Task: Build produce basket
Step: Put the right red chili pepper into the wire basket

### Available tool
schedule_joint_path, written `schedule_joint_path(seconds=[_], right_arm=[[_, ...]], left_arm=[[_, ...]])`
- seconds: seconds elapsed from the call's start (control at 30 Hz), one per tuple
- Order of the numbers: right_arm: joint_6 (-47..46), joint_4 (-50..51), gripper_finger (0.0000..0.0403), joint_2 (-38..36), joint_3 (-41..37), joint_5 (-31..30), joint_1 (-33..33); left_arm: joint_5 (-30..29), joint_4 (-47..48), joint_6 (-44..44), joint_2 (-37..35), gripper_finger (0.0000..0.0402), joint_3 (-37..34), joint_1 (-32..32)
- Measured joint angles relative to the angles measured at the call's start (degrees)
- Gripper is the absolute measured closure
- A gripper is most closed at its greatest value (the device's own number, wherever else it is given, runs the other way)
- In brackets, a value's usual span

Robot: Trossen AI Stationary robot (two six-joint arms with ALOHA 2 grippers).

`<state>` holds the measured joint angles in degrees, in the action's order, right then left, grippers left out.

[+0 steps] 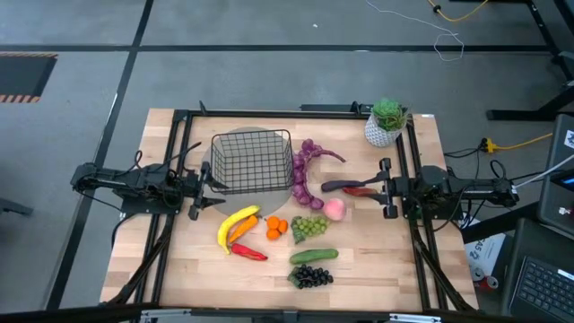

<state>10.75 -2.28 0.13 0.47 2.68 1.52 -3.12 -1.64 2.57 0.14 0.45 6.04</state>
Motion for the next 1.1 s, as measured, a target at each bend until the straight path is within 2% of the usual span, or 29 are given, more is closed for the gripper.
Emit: schedule_joint_path(seconds=[0.13,0.2,0.5,0.6,0.7,0.83,1.1], right_arm=[[-18.28,-0.41,0.0244,0.01,0.0,0.92,0.04],[-23.52,-0.92,0.0244,-0.01,0.0,0.17,0.04],[-23.58,-1.32,0.0244,-0.01,0.0,-7.07,0.04],[-23.95,-1.32,0.0244,0.01,0.0,-10.55,0.04],[-24.46,-1.63,0.0244,0.01,0.0,-13.46,0.04],[-25.28,-5.95,0.0244,0.01,0.0,-13.6,0.04],[-18.33,-9.67,0.0244,0.01,0.0,-13.7,0.04]], left_arm=[[-1.66,-4.74,-4.48,0.0,0.0202,0.0,0.0],[-1.78,-7.23,-4.37,0.0,0.0202,0.0,0.0],[-2.7,-14.97,-4.68,0.0,0.0202,0.0,0.0],[-7.07,-17.65,-5.04,0.0,0.0202,0.0,-0.02],[-12.89,-20.36,-9.23,0.0,0.0202,0.0,-0.04],[-17.42,-21.67,-12.37,0.0,0.0202,0.0,-0.04],[-17.57,-21.15,-13.66,0.0,0.0202,0.0,-0.02]])
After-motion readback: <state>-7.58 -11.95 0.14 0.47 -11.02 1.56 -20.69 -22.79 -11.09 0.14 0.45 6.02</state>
